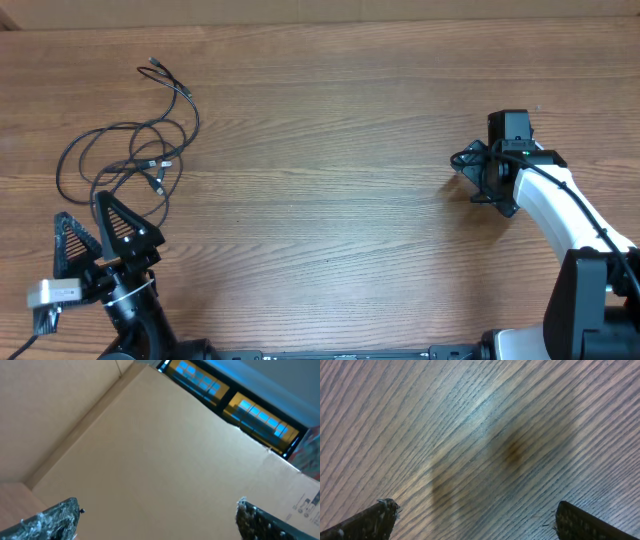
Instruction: Untangle cables
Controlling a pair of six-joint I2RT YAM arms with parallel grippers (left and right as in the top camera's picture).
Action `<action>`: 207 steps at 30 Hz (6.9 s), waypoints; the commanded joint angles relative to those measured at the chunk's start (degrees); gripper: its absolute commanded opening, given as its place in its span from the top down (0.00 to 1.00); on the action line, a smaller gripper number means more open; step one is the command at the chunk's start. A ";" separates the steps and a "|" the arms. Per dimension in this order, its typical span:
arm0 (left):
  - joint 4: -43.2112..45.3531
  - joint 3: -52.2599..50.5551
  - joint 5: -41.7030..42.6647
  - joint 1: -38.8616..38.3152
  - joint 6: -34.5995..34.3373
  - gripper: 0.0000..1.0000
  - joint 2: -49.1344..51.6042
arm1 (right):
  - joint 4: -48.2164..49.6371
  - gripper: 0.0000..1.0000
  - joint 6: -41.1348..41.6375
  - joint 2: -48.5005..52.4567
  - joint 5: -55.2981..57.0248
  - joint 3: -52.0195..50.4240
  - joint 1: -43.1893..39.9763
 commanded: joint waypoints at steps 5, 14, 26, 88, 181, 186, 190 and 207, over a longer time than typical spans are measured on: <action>4.55 -4.98 0.17 -0.04 0.07 0.00 -2.10 | 0.31 0.00 -0.39 -0.90 0.07 0.04 -0.17; 4.55 -6.29 0.17 -0.04 0.07 0.00 -2.25 | 0.31 0.00 -0.39 -0.90 0.07 0.04 -0.17; 6.58 -15.65 -0.02 0.00 0.07 0.00 -6.36 | 0.28 0.00 -0.39 -0.90 0.07 0.04 -0.17; -18.45 -18.12 0.00 -0.02 0.07 0.00 -6.29 | 0.28 0.00 -0.39 -0.90 0.07 0.04 -0.17; -18.67 -18.12 4.90 0.07 23.17 0.00 -6.32 | 0.28 0.00 -0.39 -0.90 0.07 0.04 -0.17; -18.67 -18.12 4.90 0.07 23.17 0.01 -6.34 | 0.31 0.00 -0.39 -0.90 0.07 0.04 -0.17; -18.67 -18.12 4.90 0.07 23.17 0.00 -6.34 | 0.28 0.00 -0.39 -0.90 0.07 0.04 -0.17; -18.67 -18.12 4.90 0.07 23.17 0.00 -6.29 | 0.28 0.00 -0.39 -0.90 0.07 0.04 -0.17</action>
